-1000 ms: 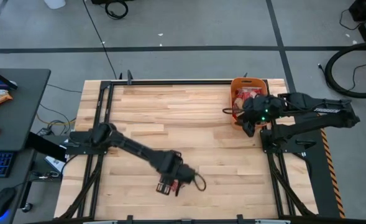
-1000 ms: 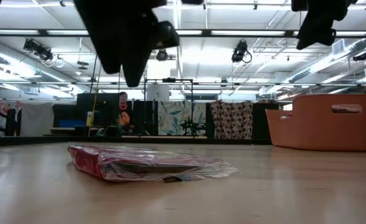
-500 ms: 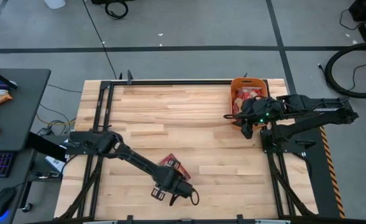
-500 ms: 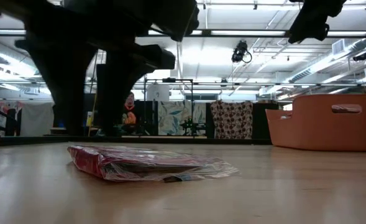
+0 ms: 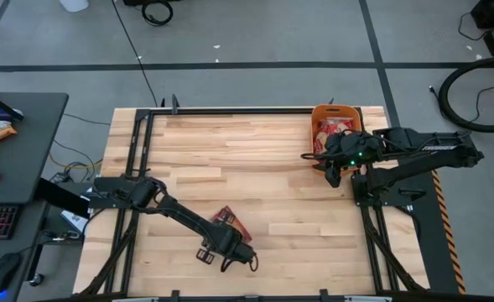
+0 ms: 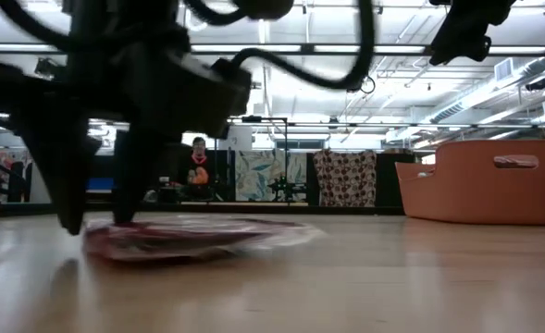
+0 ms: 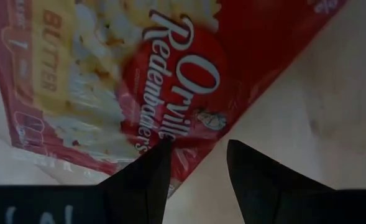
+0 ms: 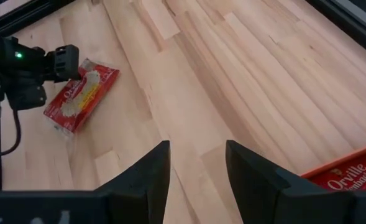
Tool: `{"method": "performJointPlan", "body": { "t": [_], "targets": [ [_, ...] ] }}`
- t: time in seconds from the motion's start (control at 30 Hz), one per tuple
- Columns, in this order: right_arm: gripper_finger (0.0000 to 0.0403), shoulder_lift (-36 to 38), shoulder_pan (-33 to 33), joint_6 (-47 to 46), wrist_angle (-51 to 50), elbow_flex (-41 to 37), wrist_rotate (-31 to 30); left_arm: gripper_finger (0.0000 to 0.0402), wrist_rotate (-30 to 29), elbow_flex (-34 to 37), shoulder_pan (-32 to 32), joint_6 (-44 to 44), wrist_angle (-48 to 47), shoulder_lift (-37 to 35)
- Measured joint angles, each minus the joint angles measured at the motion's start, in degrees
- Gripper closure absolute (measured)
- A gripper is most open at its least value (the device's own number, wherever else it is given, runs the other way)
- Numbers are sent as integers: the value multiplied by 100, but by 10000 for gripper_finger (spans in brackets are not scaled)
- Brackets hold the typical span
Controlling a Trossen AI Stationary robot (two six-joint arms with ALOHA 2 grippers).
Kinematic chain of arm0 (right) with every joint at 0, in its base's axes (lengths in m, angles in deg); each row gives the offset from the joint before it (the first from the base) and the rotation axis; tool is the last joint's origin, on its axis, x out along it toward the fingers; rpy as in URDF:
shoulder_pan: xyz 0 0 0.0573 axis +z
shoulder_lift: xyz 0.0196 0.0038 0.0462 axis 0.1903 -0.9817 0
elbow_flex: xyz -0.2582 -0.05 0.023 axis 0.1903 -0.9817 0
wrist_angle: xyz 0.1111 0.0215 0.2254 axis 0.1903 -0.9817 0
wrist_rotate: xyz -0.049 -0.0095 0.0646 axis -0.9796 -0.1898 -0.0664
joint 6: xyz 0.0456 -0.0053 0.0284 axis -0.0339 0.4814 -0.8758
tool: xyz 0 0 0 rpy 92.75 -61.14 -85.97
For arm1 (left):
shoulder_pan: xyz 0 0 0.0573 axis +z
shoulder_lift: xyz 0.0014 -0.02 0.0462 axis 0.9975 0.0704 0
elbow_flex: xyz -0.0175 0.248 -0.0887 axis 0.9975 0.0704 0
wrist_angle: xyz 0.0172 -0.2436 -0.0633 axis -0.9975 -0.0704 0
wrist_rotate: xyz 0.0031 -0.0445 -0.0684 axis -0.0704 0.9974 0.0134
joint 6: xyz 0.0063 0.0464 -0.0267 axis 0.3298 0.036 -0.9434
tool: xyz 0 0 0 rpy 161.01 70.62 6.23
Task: Sort popcorn bags into baskets
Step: Stack the red popcorn on the orange bin
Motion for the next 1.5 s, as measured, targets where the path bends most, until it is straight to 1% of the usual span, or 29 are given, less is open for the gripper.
{"method": "performJointPlan", "body": {
  "t": [0.2,0.33,0.4,0.5,0.67,0.73,0.93,1.13,1.2,1.4,1.5],
  "targets": [
    [243,0,0,-60,11,0,-4,241,-114,116,-14,206,86,-11],
    [243,0,0,-75,22,0,-6,251,-163,199,-7,112,151,-26],
    [243,0,0,-73,22,0,-7,267,-178,201,-3,9,156,-26],
    [243,0,0,-97,26,0,-8,301,-163,203,1,-173,161,-24],
    [243,0,0,-97,46,0,-9,371,39,185,6,-564,146,-21],
    [244,0,0,-83,45,0,-11,390,152,125,7,-726,132,-26],
    [245,0,0,184,86,0,-14,396,331,-42,71,-1190,206,-189],
    [245,0,0,772,229,0,207,398,474,-59,313,-1793,202,-728],
    [245,0,0,864,254,0,216,399,479,-59,409,-1843,202,-930],
    [245,0,-2,659,411,0,80,400,490,-62,771,-1945,261,-1470],
    [245,0,1,604,544,0,140,400,428,-62,985,-1971,351,-1697]
  ]
}}
